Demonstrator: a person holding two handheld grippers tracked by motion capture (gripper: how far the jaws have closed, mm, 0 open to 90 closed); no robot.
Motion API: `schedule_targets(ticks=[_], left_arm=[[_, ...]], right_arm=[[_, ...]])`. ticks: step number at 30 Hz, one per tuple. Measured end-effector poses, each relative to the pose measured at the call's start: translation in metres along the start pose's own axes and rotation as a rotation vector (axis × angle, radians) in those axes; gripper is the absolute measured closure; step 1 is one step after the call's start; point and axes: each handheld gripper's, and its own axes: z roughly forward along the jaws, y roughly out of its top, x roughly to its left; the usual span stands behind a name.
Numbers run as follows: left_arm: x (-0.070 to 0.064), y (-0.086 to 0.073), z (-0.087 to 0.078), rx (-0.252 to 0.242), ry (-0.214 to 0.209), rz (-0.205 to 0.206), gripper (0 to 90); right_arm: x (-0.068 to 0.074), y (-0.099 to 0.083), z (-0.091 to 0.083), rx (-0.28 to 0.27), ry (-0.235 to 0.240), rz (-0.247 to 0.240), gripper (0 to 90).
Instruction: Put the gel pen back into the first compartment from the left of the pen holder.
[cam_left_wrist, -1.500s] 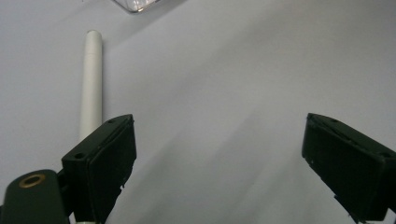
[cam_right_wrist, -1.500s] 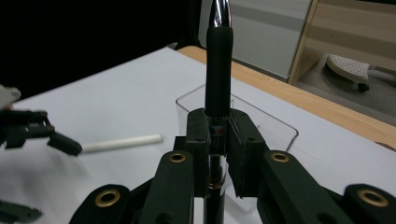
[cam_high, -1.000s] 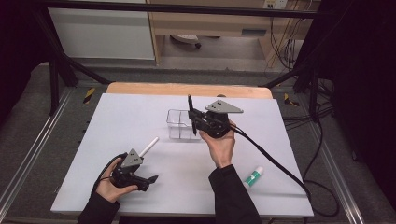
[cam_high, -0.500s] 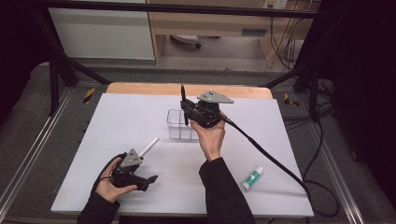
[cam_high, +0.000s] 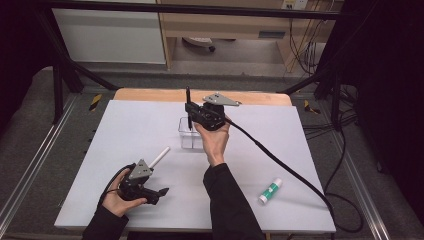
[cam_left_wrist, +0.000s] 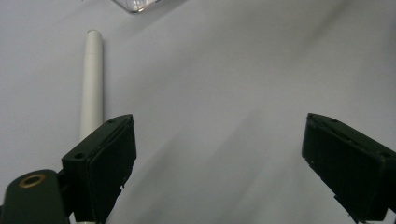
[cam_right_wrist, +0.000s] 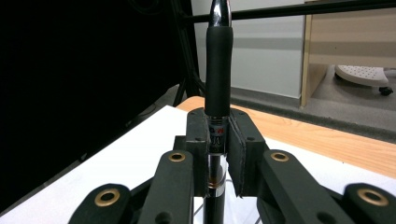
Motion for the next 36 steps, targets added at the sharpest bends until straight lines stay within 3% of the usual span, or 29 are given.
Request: schedule_targets(ticks=[4, 15, 36], left_arm=[[0.000, 0.000, 0.001, 0.001, -0.002, 0.002, 9.7], [-0.001, 0.000, 0.001, 0.005, -0.004, 0.004, 9.7], [0.000, 0.000, 0.001, 0.003, -0.004, 0.005, 9.7]], right_arm=[[-0.004, -0.003, 0.008, -0.004, 0.001, 0.003, 79.6], [-0.009, -0.019, 0.028, 0.054, -0.005, 0.009, 79.6], [-0.008, -0.050, 0.042, 0.142, -0.015, 0.009, 79.6]])
